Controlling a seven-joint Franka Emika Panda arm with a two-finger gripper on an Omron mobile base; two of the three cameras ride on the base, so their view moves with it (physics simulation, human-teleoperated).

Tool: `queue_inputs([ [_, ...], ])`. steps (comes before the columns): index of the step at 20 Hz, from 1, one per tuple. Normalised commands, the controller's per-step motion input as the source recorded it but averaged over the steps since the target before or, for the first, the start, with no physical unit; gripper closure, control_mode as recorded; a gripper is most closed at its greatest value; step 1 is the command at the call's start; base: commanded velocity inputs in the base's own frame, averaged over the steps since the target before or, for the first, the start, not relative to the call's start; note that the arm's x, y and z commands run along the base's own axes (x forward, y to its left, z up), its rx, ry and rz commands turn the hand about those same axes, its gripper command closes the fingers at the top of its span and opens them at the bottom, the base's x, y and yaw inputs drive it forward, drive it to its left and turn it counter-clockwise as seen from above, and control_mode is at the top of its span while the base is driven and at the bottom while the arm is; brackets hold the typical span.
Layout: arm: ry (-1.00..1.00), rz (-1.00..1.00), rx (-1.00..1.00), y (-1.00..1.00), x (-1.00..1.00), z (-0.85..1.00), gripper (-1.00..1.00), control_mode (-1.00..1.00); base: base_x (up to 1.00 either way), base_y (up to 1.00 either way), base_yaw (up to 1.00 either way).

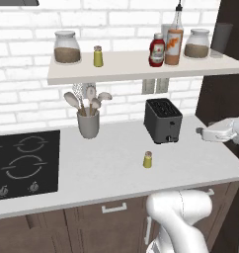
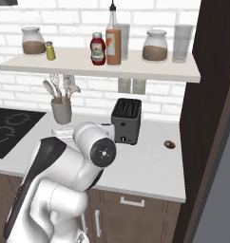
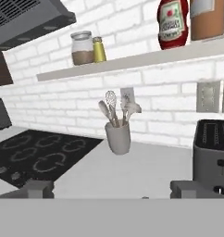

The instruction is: Put the shaker and condiment bottle from the counter next to their counterparts in the cabinet.

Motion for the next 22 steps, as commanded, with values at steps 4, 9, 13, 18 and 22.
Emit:
queue_inputs([
  [4, 0.16, 0.12, 0.01, 0.14, -0.37, -0.89, -1.0, -1.0, 0.0, 0.0, 0.0],
  [9, 0.1, 0.14, 0.0, 0.18, -0.11, -0.6, -1.0, -1.0, 0.0, 0.0, 0.0],
  [13, 0.13, 0.16, -0.01, 0.34, 0.0, -0.66, -1.0, -1.0, 0.0, 0.0, 0.0],
  [18, 0.07, 0.16, 0.0, 0.21, 0.0, -0.48, -1.0, -1.0, 0.0, 0.0, 0.0],
  [22, 0.0, 0.16, 0.0, 0.11, 0.0, -0.31, -1.0, -1.0, 0.0, 0.0, 0.0],
])
